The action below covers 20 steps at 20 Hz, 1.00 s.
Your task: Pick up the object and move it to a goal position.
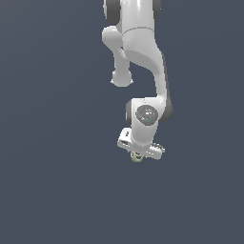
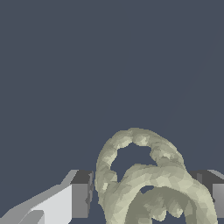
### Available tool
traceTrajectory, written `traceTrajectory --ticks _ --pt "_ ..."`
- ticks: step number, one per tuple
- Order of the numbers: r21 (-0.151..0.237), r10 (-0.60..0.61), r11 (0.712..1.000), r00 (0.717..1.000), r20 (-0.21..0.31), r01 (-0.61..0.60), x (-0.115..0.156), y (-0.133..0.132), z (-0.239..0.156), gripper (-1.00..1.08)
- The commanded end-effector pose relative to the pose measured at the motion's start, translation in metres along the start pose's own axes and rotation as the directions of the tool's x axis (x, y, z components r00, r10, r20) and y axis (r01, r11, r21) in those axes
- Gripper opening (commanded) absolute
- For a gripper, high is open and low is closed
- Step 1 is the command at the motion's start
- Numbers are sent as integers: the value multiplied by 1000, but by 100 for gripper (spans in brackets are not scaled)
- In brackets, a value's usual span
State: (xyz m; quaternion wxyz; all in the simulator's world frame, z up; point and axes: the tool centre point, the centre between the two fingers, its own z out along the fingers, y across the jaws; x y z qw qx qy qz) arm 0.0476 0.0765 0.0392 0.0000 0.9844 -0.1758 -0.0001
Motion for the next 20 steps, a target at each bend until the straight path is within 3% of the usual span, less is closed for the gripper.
traceTrajectory --ticks 1,11,20 --pt "0 0 1000 1000 0 0 0 1 -2 -100" --pt "1 0 1000 1000 0 0 -7 18 -37 -100" --pt "1 1 1000 1000 0 -1 -20 53 -110 -100"
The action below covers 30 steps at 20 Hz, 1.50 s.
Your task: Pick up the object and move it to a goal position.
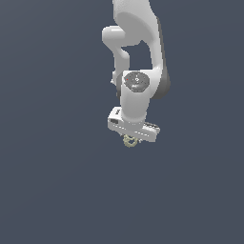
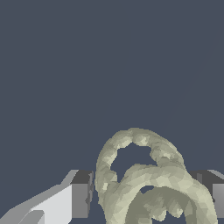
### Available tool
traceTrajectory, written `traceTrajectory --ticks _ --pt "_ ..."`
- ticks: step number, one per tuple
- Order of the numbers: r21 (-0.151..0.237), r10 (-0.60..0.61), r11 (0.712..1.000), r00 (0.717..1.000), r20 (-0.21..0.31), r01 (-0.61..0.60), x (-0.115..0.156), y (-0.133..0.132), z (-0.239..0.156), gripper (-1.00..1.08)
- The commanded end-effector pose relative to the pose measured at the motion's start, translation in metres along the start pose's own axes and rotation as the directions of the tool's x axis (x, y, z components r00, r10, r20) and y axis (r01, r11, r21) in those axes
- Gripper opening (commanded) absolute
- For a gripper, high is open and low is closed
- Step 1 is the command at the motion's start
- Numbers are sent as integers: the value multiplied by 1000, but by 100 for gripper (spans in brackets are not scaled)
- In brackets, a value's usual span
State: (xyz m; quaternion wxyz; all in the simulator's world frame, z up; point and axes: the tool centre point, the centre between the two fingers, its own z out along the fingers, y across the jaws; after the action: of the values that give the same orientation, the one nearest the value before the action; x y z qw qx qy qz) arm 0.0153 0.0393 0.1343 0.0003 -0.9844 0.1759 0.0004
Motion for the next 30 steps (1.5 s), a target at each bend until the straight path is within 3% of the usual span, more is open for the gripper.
traceTrajectory --ticks 1,18,30 --pt "1 0 1000 1000 -1 0 -4 12 -24 -100" --pt "1 1 1000 1000 0 -1 -29 88 -187 -100" --pt "0 0 1000 1000 -1 0 -32 105 -227 -100"
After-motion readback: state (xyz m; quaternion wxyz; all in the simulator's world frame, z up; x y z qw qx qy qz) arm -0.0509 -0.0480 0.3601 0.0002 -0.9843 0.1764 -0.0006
